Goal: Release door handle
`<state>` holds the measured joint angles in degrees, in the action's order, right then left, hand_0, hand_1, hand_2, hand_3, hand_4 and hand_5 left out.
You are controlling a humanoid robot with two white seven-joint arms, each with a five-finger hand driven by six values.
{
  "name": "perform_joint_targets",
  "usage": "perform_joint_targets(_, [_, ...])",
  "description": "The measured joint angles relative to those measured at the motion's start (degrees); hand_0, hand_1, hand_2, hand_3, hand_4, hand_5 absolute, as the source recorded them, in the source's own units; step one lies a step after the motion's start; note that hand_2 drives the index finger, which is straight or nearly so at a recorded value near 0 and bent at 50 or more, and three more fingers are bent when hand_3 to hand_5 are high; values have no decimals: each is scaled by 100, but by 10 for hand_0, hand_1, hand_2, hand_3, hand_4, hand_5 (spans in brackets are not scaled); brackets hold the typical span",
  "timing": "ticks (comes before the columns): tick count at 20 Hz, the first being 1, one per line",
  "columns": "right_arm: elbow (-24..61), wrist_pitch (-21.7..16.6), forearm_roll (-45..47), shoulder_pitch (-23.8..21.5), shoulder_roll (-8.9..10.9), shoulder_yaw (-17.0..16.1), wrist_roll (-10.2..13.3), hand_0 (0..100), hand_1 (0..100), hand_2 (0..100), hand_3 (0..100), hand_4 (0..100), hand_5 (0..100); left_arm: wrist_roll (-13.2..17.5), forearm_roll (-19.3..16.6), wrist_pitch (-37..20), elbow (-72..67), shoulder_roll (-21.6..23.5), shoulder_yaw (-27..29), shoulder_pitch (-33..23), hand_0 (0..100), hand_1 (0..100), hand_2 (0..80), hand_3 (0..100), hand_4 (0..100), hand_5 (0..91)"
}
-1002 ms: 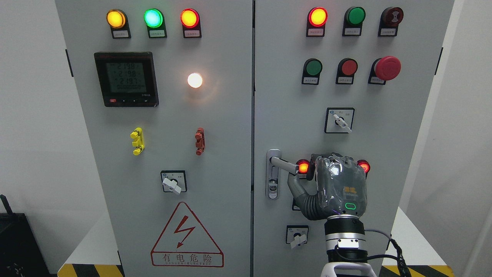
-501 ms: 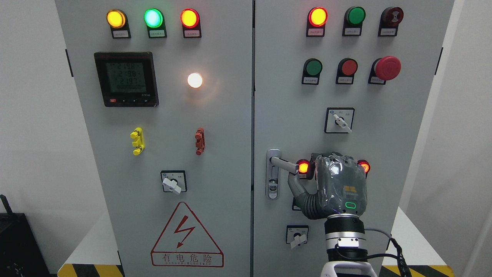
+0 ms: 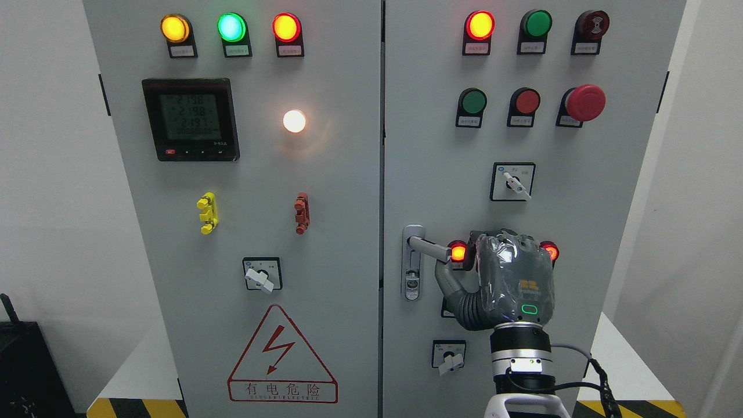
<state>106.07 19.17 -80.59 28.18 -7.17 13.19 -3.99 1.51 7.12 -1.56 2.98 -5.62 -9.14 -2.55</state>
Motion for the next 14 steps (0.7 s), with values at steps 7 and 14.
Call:
perform_joint_targets(7, [37, -32, 4, -93, 12, 5, -10, 491, 459, 729, 847, 707, 502, 0, 0, -1, 0, 0, 0, 0, 0, 0, 32, 173, 128, 0])
perform_joint_targets(14, [128, -71, 0, -238, 24, 16, -29, 484, 462, 728, 841, 704, 504, 0, 0, -8, 0, 0, 0, 0, 0, 0, 32, 172, 128, 0])
